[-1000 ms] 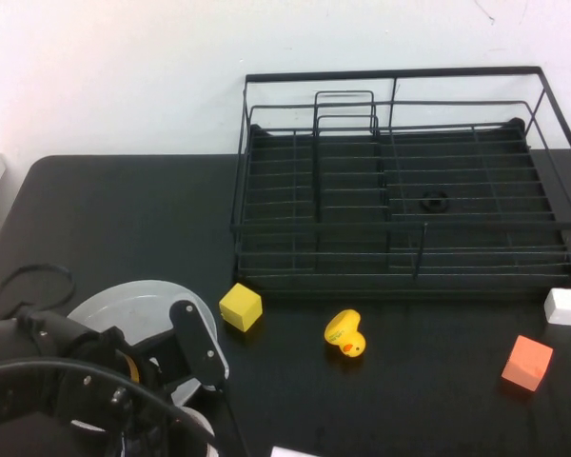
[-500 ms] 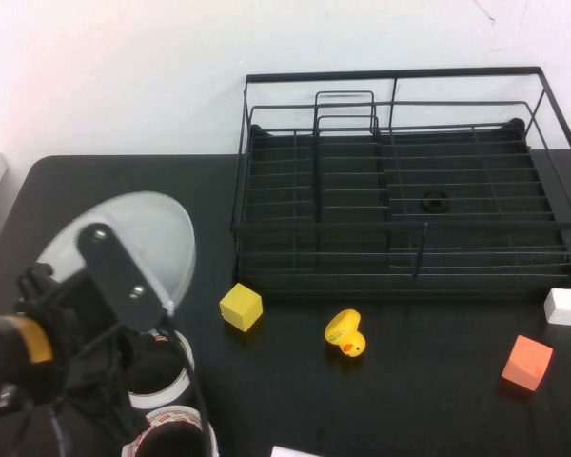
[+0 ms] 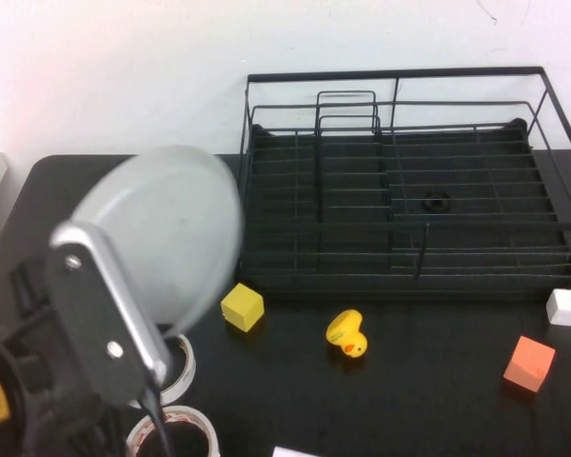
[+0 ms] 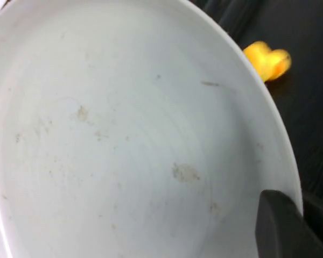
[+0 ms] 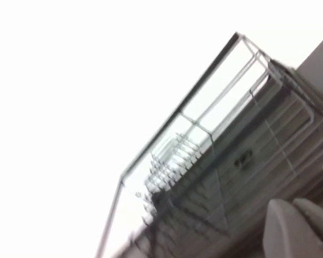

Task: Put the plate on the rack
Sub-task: Pick up the plate from the table, then hand over the plate

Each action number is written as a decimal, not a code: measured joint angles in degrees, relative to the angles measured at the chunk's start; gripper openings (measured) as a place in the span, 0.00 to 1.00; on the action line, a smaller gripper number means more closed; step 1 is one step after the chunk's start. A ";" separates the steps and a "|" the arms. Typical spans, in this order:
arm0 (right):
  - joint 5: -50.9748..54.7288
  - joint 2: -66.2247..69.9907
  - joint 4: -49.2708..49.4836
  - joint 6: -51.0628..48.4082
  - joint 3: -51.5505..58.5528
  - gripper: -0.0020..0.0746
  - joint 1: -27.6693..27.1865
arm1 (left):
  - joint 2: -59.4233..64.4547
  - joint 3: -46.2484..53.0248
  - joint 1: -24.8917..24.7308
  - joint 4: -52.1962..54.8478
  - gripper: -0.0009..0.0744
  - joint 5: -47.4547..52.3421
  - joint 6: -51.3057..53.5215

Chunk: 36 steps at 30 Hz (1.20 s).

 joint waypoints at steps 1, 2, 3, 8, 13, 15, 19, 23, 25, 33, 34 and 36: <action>1.52 0.00 0.36 -2.63 0.00 0.02 0.00 | 0.00 0.15 -1.77 0.23 0.02 -0.88 0.24; 3.60 0.00 0.98 -5.74 0.00 0.02 0.00 | 0.12 0.50 -3.53 0.62 0.02 -1.94 0.24; 5.99 0.00 1.68 -8.94 -0.27 0.02 0.00 | 0.44 0.91 -5.27 1.44 0.02 -3.41 0.29; 14.26 4.99 7.47 -18.69 -6.04 0.02 0.00 | 4.02 1.74 -11.84 7.12 0.02 -9.81 0.28; 21.34 18.17 11.35 -29.66 -15.08 0.08 0.00 | 8.94 1.74 -14.82 9.24 0.02 -14.84 0.28; 25.08 24.14 14.81 -35.68 -19.64 0.17 0.00 | 10.47 1.74 -15.87 9.48 0.02 -18.00 0.15; 31.59 35.31 21.71 -44.82 -28.53 0.43 0.00 | 12.77 1.74 -18.76 9.60 0.02 -25.47 0.05; 37.87 44.97 23.76 -48.97 -35.69 0.60 0.00 | 14.74 1.74 -21.61 9.60 0.02 -28.41 -1.32; 40.92 50.12 24.28 -49.93 -39.10 0.62 0.00 | 15.57 1.74 -22.96 9.60 0.02 -29.26 -1.70; 46.02 60.90 24.51 -52.48 -46.41 0.63 0.00 | 18.97 1.74 -25.33 9.70 0.02 -35.25 -3.04; 46.16 61.27 24.19 -52.58 -46.55 0.63 0.00 | 19.24 1.74 -25.33 9.70 0.02 -35.55 -3.04; 46.16 61.70 22.89 -52.70 -46.79 0.63 0.00 | 19.51 1.74 -25.33 9.70 0.02 -35.92 -3.07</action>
